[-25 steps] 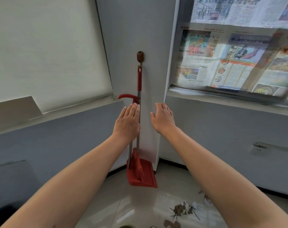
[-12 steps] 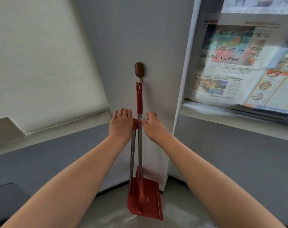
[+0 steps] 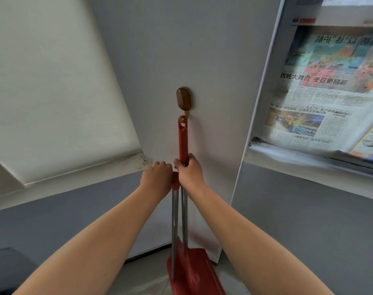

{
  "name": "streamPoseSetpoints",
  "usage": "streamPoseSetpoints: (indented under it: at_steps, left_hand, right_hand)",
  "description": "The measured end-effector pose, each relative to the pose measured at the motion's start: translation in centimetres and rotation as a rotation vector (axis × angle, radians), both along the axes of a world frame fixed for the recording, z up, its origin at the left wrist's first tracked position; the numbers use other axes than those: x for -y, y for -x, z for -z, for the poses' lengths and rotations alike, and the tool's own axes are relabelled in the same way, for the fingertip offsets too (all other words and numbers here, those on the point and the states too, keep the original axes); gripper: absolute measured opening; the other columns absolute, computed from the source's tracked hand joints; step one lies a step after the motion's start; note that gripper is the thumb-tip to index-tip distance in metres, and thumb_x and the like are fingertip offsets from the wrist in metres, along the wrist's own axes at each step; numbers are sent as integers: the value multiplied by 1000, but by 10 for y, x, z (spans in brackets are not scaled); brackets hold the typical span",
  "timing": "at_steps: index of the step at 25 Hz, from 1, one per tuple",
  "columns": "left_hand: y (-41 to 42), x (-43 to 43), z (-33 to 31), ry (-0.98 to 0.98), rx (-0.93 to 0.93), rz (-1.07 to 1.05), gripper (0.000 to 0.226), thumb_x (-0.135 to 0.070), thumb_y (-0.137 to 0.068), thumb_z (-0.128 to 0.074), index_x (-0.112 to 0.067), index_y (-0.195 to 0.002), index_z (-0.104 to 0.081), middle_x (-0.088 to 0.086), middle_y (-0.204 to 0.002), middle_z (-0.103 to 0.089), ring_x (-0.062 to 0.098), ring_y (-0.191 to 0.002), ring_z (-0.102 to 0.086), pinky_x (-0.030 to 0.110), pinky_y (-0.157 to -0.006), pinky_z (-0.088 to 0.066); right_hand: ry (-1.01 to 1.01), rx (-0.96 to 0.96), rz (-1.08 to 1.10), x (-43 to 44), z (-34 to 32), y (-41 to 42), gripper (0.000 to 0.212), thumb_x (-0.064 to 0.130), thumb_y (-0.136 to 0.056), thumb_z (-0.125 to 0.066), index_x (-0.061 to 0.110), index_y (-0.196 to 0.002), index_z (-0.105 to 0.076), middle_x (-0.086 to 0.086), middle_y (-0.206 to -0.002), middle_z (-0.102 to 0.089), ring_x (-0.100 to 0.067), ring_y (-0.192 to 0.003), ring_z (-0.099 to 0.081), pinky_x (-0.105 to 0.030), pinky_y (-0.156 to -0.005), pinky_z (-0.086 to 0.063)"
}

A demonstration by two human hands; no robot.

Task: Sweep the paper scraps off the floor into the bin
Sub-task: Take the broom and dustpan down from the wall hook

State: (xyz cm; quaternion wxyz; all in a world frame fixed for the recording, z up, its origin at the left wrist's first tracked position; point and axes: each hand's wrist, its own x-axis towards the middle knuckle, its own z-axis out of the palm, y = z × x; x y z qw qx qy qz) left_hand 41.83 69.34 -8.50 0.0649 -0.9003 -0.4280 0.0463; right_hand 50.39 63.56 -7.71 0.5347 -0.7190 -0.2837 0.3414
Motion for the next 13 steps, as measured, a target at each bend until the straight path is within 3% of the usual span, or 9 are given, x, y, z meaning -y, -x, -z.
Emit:
streamPoseSetpoints:
  at_steps: [2, 7, 9, 11, 13]
  left_hand:
    - [6, -3, -15, 155, -16, -47, 22, -29, -88, -49, -12, -96, -62, 5, -92, -64, 24, -86, -64, 33, -69, -51]
    - [31, 15, -32, 368, 72, -146, 20, -27, -85, -50, -12, -76, -60, 2, -73, -63, 19, -65, -61, 28, -56, -47]
    - [35, 32, -42, 573, 148, -222, 22, -28, -83, -57, -8, -75, -62, 4, -65, -64, 18, -52, -59, 29, -51, -50]
    - [44, 55, -49, 815, 182, -290, 25, -33, -74, -66, -8, -71, -61, 1, -54, -56, 17, -42, -48, 27, -46, -44]
    - [57, 87, -46, 988, 225, -330, 20, -33, -68, -64, -15, -65, -56, -2, -48, -43, 16, -41, -35, 27, -49, -34]
  right_hand:
    - [-32, -8, -30, 1, -5, -1, 18, 26, -94, -54, 14, -107, -53, -5, -95, -62, -22, -91, -62, -33, -79, -50]
    - [-80, 23, -113, 25, -24, 19, 22, 26, -96, -52, 14, -114, -49, 4, -90, -53, -15, -86, -55, -26, -76, -43]
    - [-73, 0, -100, 40, -37, 28, 27, 27, -96, -53, 13, -117, -49, 2, -93, -53, -10, -78, -53, -19, -68, -42]
    - [-32, -65, -42, 60, -47, 40, 26, 28, -91, -59, 14, -113, -55, 1, -85, -55, -4, -66, -50, -15, -54, -39]
    - [12, -174, 54, 84, -54, 58, 22, 24, -85, -64, 15, -105, -61, 2, -72, -54, -7, -58, -48, -18, -49, -39]
